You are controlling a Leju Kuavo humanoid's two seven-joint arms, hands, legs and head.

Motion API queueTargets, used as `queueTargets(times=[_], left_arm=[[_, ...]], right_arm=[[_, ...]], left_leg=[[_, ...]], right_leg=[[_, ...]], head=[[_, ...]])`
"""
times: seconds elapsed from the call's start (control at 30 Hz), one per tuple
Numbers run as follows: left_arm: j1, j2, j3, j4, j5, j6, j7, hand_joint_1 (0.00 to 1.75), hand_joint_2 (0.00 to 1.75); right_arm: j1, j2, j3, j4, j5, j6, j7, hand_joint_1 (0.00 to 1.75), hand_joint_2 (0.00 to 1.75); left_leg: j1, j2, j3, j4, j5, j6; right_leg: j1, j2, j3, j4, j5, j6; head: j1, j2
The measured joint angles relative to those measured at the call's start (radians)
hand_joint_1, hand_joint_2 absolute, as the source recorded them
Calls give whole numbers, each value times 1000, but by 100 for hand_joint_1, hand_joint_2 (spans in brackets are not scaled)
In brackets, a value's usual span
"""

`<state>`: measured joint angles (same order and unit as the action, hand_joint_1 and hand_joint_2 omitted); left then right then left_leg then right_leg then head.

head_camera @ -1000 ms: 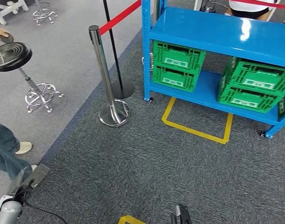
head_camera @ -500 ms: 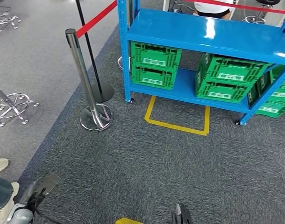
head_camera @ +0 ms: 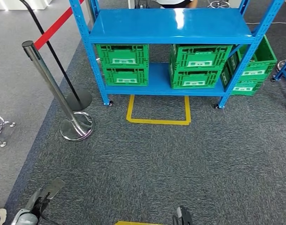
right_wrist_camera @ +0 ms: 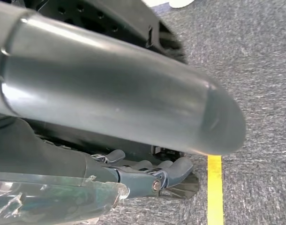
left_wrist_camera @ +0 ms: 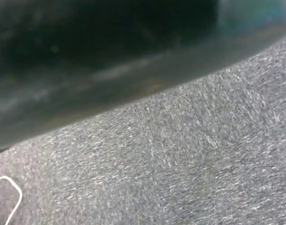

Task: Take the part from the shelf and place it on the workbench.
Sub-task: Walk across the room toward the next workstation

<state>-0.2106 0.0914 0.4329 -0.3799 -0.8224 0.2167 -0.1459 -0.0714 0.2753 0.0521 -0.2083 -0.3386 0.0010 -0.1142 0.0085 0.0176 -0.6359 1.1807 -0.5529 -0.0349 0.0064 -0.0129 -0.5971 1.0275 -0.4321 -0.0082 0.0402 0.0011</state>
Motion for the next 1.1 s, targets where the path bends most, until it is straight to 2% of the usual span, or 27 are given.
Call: queueTargets(times=[0.03,0.07,0.1,0.13,0.2,0.23,0.27,0.3,0.37,0.4,0.47,0.6,0.67,0.8,1.1], left_arm=[[3,-2,4,1,3,-4,2,0,0],[6,-4,8,2,7,-8,4,0,0],[7,-7,11,3,10,-11,5,0,0],[8,-10,16,4,13,-13,6,0,0],[8,-15,25,6,21,-15,7,0,0],[7,-16,29,7,24,-16,7,0,0],[7,-19,34,8,27,-17,6,0,0],[8,-22,38,9,29,-18,6,0,0],[9,-27,44,12,30,-19,5,0,0],[10,-29,46,12,30,-19,4,0,0],[10,-30,49,14,30,-19,4,0,0],[10,-31,59,16,37,-20,3,0,0],[9,-31,67,17,41,-21,0,0,0],[10,-31,79,19,50,-23,-3,0,0],[13,-39,100,24,59,-25,-4,0,0]], right_arm=[[0,0,2,0,0,1,0,0,0],[0,0,4,0,0,2,0,0,0],[0,0,6,0,0,2,2,0,0],[0,0,8,0,0,2,4,0,0],[0,0,12,0,0,2,10,0,0],[0,0,14,0,0,2,12,0,0],[0,0,15,0,0,1,13,0,0],[1,-1,15,0,0,0,13,0,0],[2,-1,16,0,0,0,13,0,0],[2,-1,16,0,0,0,14,0,0],[2,-1,16,0,0,-1,14,0,0],[2,-1,20,0,0,-3,15,0,0],[2,-1,21,0,0,-4,15,0,0],[2,-1,21,0,0,-4,15,0,0],[2,-1,21,0,0,-1,15,0,0]], left_leg=[[0,-7,-33,64,-23,-2],[1,-9,-54,100,-27,-2],[1,-10,-58,101,-11,-2],[3,-10,-45,66,21,-2],[7,-13,15,-66,91,-5],[9,-16,41,-122,110,-4],[10,-20,57,-160,118,-3],[10,-23,62,-175,117,-2],[8,-24,63,-179,117,1],[7,-24,63,-179,117,4],[5,-25,63,-179,117,10],[1,-24,61,-179,119,17],[1,-24,60,-179,120,18],[1,-24,60,-179,120,19],[5,-24,61,-180,122,16]], right_leg=[[0,8,0,0,0,-1],[0,15,0,0,0,-2],[-1,21,1,0,0,-1],[-1,27,3,0,0,-1],[-1,36,5,2,-1,6],[1,40,3,5,-2,10],[3,42,0,7,-4,10],[6,43,-5,9,-5,4],[7,42,-10,7,-6,-17],[7,41,-10,4,-5,-21],[5,40,-7,-2,-1,-12],[0,41,5,-9,8,20],[0,41,5,-11,9,26],[0,41,4,-11,8,32],[3,41,2,-8,8,32]], head=[[-1,0],[-1,0],[-1,0],[-1,0],[-1,0],[-2,0],[-2,0],[-2,0],[0,0],[1,0],[2,0],[1,0],[1,0],[1,0],[1,0]])
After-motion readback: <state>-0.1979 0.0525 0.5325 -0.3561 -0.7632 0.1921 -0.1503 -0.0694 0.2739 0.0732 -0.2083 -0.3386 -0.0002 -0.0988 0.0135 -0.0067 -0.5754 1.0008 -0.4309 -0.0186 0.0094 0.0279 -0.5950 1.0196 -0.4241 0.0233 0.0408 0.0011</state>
